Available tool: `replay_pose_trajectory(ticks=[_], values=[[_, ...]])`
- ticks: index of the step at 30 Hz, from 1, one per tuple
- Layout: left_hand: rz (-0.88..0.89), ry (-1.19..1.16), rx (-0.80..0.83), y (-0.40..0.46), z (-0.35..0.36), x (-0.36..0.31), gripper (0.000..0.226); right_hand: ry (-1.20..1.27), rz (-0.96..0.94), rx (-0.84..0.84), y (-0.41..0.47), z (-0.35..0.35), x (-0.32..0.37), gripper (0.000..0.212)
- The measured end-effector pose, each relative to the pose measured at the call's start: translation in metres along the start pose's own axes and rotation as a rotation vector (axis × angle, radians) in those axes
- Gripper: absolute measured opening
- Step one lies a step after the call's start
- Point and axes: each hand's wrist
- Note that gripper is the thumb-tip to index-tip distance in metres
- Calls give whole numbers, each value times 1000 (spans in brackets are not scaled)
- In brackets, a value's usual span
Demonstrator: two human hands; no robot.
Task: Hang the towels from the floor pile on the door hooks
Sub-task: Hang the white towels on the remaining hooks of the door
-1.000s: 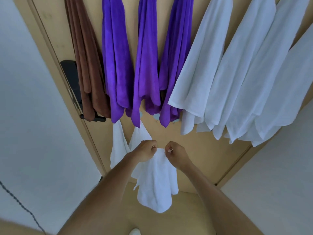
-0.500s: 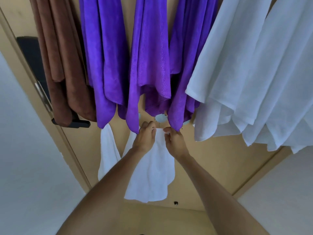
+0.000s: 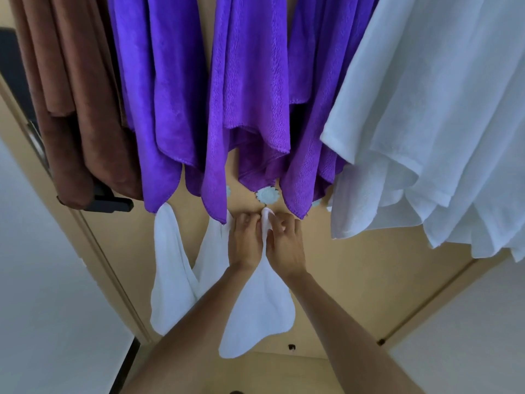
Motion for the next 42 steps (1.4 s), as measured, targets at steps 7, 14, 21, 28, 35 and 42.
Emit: replay_pose_trajectory(ticks=[7,14,21,28,35,42], values=[[-192,-203,168,-44,24,9,42,188,58,128,-35,23,-24,57],[-127,-138,221,-95,43,24,53,360,144,326,-73,61,-55,58],[-126,-45,300,-151,79,54,59,426,213,443,-114,116,-91,51],[-408,222,836,-234,95,72,78,52,289,689,-169,142,-110,69],[-614,222,1184,-221,26,35,62,-470,455,1136,-180,58,-85,55],[-540,231,1223,-144,-64,-74,64,-390,416,1019,-171,-69,-28,48]])
Point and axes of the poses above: each hand's wrist, its own y-axis towards the middle knuckle, its own z-axis out of the palm, x = y × z, and after that the axes turned 13 degrees about z, right-handed
